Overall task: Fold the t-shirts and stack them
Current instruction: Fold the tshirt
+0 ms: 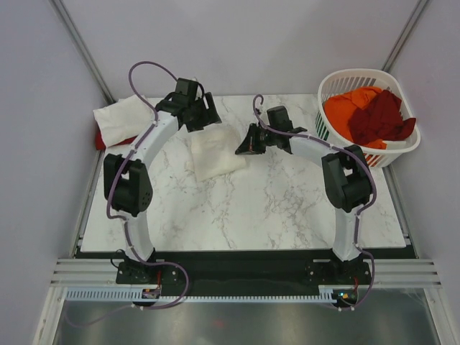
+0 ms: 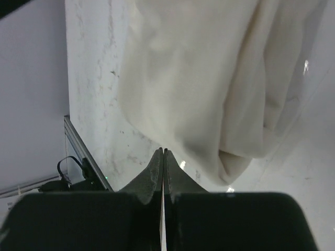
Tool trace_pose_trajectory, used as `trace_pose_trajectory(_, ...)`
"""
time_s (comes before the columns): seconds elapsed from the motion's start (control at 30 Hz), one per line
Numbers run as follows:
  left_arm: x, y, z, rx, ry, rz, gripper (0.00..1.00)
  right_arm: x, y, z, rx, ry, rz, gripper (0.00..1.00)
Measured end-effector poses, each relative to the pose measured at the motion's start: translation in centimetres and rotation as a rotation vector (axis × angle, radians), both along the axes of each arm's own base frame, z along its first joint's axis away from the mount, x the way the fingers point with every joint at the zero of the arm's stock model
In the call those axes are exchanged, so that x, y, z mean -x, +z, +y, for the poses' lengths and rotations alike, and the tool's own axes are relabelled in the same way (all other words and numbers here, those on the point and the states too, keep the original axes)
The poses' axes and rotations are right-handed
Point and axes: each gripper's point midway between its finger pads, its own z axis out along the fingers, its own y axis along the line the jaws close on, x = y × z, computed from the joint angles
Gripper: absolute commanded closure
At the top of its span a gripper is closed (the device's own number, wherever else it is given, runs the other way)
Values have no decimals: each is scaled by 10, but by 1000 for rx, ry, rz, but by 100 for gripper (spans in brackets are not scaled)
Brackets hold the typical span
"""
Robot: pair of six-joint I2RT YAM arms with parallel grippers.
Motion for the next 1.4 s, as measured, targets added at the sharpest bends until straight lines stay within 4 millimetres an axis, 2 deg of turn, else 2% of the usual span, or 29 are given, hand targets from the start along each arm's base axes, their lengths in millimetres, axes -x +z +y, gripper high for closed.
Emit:
trace_pose_trajectory(0.1,-12,-30,-11,5,-24,53,23,15,-42,-1,-1,12,97,100)
trace_pose_trajectory(0.27,-39,-79,-18,-5,-21,98,23,18,-95,1,-6,15,174,100)
trace_pose_trajectory(0.4,-45,-124,-10,-54,9,161,23,17,-97,3,-39,26,153,100)
trace_pose_trajectory(0.5,-47,-142,1,-88,39,184,24,16,-99,2,-41,17,134,100)
trace_pose_trajectory(0.6,-52,-143,10,-102,60,178,24,16,-99,-2,-14,-22,111,100)
trace_pose_trajectory(0.77,-74,-138,30,-133,79,137,23,23,-103,-16,51,-107,93,100)
trace_pose_trajectory(0.83,-86,-135,36,-144,77,107,22,25,-103,-19,67,-127,84,100)
trace_pose_trajectory(0.87,-92,-133,38,-150,73,93,22,25,-102,-20,79,-132,78,96)
trace_pose_trajectory(0.93,-100,-126,42,-155,72,68,20,28,-99,-21,133,-149,56,84)
trace_pose_trajectory(0.97,-102,-122,44,-157,72,57,19,30,-97,-22,172,-154,40,68)
trace_pose_trajectory(1.03,-105,-112,44,-156,69,35,16,36,-90,-23,250,-151,7,55)
trace_pose_trajectory(1.07,-104,-105,43,-157,65,26,16,40,-83,-22,297,-145,-14,49)
trace_pose_trajectory(1.13,-97,-88,40,-156,55,10,16,48,-66,-19,351,-124,-48,44)
trace_pose_trajectory(1.2,-80,-61,39,-151,47,-9,17,52,-39,-11,358,-101,-92,41)
trace_pose_trajectory(1.23,-69,-44,38,-146,42,-24,18,51,-22,-8,347,-98,-120,41)
trace_pose_trajectory(1.33,-28,14,33,-117,29,-98,19,30,29,0,294,-117,-213,61)
trace_pose_trajectory(1.37,-13,35,30,-101,23,-130,20,21,43,2,270,-122,-236,76)
trace_pose_trajectory(1.4,2,56,25,-81,13,-171,20,12,52,2,257,-127,-253,84)
